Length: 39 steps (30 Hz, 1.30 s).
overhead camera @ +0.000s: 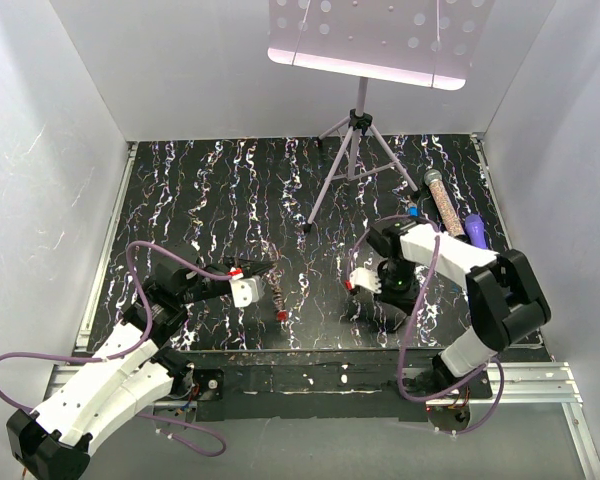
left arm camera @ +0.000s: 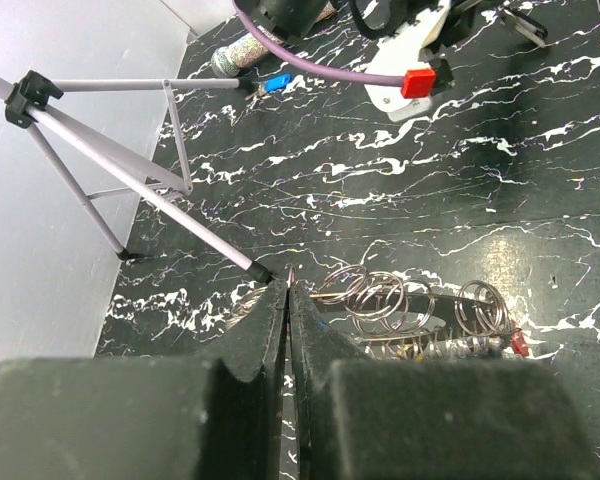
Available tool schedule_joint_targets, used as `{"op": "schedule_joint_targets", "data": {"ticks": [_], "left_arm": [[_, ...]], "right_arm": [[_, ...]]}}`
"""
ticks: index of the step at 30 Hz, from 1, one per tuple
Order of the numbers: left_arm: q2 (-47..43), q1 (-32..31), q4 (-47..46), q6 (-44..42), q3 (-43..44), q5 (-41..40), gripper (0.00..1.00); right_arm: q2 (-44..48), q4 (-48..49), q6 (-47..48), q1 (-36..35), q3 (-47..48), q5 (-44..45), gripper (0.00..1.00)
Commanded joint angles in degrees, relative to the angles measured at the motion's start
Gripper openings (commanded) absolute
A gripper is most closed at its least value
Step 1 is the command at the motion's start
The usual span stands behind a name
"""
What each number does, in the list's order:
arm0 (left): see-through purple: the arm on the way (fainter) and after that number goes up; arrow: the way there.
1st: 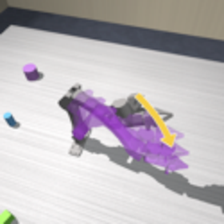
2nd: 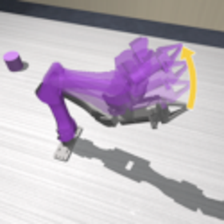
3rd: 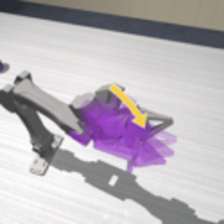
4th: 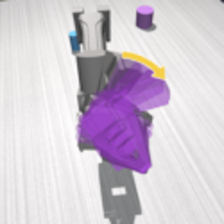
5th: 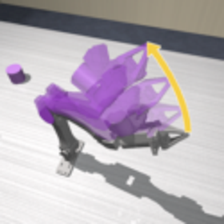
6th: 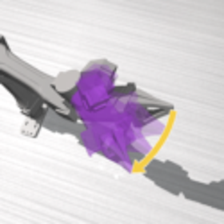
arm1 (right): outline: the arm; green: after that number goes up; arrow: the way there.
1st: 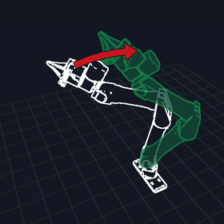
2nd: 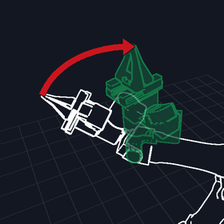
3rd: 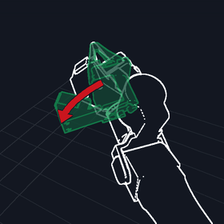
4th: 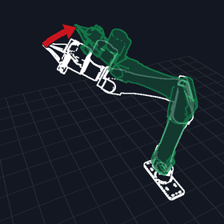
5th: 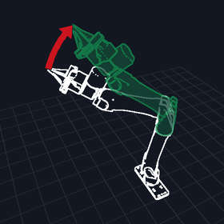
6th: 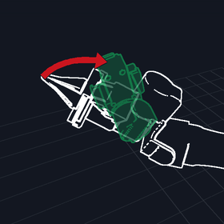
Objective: Put the keys on the keyring
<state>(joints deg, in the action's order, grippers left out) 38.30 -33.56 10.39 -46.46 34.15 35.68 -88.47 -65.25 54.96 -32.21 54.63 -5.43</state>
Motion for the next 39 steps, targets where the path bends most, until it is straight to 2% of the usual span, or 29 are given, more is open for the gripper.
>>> {"op": "schedule_joint_targets", "data": {"ticks": [1,10,21,29,39], "left_arm": [[-0.6,0.1,-0.6,-0.2,0.8,1.6,0.0],[-0.9,0.0,-0.6,-0.1,0.8,2.0,0.0],[-1.1,0.0,-0.5,0.0,1.0,2.1,0.0],[-0.8,0.0,-0.5,0.0,1.0,2.2,0.0],[-0.6,0.0,-0.5,0.0,1.1,2.3,0.0]], "right_arm": [[-4.2,-10.9,5.4,2.9,5.0,11.4,0.01],[-15.7,-15.9,3.1,5.7,13.5,20.5,0.01],[-27.9,-21.4,0.4,5.5,22.9,21.3,0.01],[-32.0,-23.1,-2.6,5.0,27.5,21.6,0.01],[-33.5,-22.9,-5.7,4.8,27.2,22.9,0.01]]}}
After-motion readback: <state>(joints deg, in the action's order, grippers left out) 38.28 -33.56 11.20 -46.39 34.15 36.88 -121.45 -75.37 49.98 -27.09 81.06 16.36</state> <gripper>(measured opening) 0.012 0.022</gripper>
